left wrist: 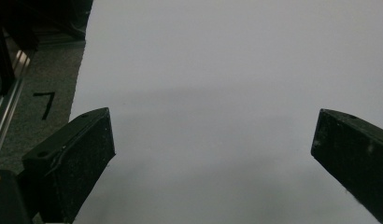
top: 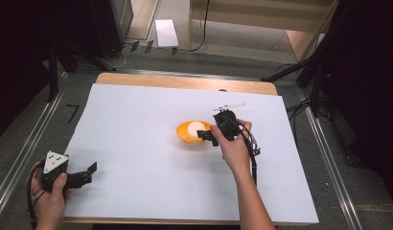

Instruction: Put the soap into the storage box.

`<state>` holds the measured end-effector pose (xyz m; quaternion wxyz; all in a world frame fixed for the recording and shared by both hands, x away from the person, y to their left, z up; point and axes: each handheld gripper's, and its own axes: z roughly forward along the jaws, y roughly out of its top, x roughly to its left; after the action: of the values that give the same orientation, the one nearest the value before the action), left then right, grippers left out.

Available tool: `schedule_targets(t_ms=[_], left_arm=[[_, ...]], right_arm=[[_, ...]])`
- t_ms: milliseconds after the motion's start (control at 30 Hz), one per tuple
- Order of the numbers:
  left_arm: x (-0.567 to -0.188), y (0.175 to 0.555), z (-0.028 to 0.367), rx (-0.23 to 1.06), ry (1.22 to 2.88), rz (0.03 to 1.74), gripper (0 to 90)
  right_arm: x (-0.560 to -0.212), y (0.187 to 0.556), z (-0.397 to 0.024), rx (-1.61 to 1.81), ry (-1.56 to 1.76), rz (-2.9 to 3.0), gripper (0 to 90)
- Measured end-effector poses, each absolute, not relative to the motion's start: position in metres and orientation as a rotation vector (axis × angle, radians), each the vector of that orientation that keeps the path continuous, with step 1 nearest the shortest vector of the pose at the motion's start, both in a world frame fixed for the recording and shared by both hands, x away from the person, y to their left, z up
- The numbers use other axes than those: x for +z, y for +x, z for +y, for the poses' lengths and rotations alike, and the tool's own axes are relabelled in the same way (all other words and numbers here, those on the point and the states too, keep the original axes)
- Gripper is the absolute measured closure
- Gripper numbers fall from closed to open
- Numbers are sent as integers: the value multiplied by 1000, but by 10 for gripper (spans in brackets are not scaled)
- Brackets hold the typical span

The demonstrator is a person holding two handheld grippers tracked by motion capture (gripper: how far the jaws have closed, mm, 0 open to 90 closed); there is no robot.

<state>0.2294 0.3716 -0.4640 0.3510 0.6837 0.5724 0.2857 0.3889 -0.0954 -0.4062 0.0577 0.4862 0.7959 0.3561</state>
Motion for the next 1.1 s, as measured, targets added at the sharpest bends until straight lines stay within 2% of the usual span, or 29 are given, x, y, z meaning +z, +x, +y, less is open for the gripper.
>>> schedule_targets(t_ms=[1100], left_arm=[[-464,230,371,746,1776,1480,0]], right_arm=[[-426,365,-162,1058,1538,2349,138]])
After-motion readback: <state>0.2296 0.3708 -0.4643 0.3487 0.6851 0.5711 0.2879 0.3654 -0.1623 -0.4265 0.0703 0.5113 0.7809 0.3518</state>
